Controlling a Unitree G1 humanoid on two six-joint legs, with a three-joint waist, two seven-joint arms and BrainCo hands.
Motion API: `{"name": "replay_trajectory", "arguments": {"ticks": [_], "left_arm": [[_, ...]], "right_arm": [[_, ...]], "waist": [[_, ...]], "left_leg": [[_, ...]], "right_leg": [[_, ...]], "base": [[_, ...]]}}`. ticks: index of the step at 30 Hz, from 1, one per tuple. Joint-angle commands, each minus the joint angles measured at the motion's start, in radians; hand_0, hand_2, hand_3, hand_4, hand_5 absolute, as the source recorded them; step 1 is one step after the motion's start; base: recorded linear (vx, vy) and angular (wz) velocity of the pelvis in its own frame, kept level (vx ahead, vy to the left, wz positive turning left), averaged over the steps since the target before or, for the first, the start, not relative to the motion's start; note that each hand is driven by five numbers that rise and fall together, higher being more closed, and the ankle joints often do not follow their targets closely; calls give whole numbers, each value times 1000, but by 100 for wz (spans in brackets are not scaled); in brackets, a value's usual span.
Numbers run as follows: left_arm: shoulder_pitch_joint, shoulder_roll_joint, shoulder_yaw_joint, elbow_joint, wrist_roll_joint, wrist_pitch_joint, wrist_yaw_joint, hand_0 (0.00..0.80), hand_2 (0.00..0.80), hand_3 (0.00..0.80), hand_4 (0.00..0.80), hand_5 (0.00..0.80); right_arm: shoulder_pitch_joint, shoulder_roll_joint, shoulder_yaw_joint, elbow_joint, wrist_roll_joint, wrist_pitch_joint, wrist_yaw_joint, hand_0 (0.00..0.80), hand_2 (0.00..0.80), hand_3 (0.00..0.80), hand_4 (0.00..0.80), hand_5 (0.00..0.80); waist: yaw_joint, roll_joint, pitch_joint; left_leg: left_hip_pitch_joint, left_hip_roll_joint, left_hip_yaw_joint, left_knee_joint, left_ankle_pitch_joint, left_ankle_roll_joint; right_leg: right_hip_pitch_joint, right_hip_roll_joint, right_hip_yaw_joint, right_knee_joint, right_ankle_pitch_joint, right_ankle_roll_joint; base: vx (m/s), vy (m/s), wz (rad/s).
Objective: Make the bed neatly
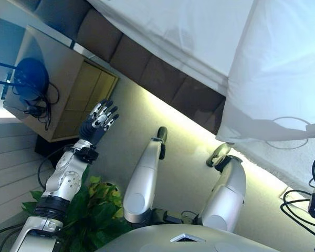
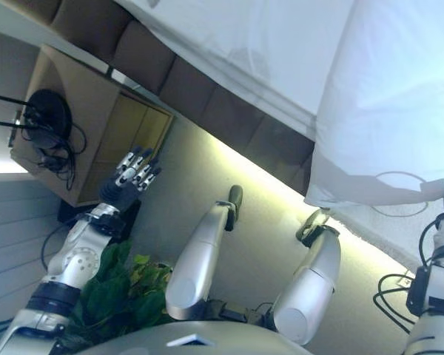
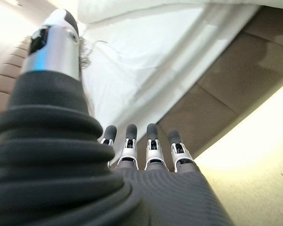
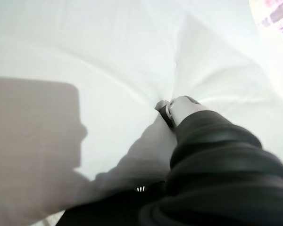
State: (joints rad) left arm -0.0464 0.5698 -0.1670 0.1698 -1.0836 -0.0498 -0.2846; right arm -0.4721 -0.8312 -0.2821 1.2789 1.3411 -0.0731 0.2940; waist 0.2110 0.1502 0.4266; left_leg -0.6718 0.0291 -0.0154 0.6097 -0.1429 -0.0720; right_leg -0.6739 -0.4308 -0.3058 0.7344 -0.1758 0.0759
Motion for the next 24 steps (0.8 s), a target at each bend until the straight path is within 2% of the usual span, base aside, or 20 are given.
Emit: {"name": "replay_trajectory", "arguments": {"ticks": [1,5,8,12,16,18,24], "left_arm": [[12,21,34,-53,-39,-8,-26,0,0,0,0,0],[6,15,36,-52,-22,8,-20,0,0,0,0,0],[10,3,38,-39,0,15,-19,0,0,0,0,0],[18,-27,32,-31,54,41,-12,0,0,0,0,0],[32,-55,28,-39,88,85,-17,0,0,0,0,0],[59,-78,32,-41,84,126,-27,0,0,0,0,0],[138,-119,51,-42,159,165,-89,0,0,0,0,0]], "right_arm": [[28,52,43,-58,-66,-29,83,800,800,800,800,800],[29,130,92,-82,-73,-22,110,800,800,800,800,800],[19,185,156,-128,-117,-41,70,800,800,800,800,800],[17,279,250,-247,-175,-43,-35,800,800,800,800,800],[19,344,324,-329,-231,-41,-127,800,800,800,800,800],[22,384,354,-362,-262,-21,-166,800,800,800,800,800],[3,483,471,-380,-426,31,-238,800,800,800,800,800]], "waist": [[43,-30,-108],[75,-62,-148],[95,-81,-179],[122,-109,-220],[146,-120,-254],[170,-125,-281],[236,-151,-320]], "left_leg": [[53,19,-17,-132,99,19],[146,18,-38,-203,108,19],[231,25,-50,-287,128,18],[338,22,-60,-394,152,20],[418,16,-67,-449,158,23],[469,12,-72,-479,156,25],[560,7,-98,-517,151,24]], "right_leg": [[56,-20,39,-102,116,92],[177,-12,-1,-189,134,100],[282,11,-33,-295,164,106],[414,28,-67,-417,203,118],[525,28,-102,-488,219,128],[596,26,-130,-526,224,132],[722,26,-198,-583,241,140]], "base": [[132,28,23],[128,3,20],[135,15,17],[146,41,17],[191,99,29],[255,133,61],[205,100,46]]}}
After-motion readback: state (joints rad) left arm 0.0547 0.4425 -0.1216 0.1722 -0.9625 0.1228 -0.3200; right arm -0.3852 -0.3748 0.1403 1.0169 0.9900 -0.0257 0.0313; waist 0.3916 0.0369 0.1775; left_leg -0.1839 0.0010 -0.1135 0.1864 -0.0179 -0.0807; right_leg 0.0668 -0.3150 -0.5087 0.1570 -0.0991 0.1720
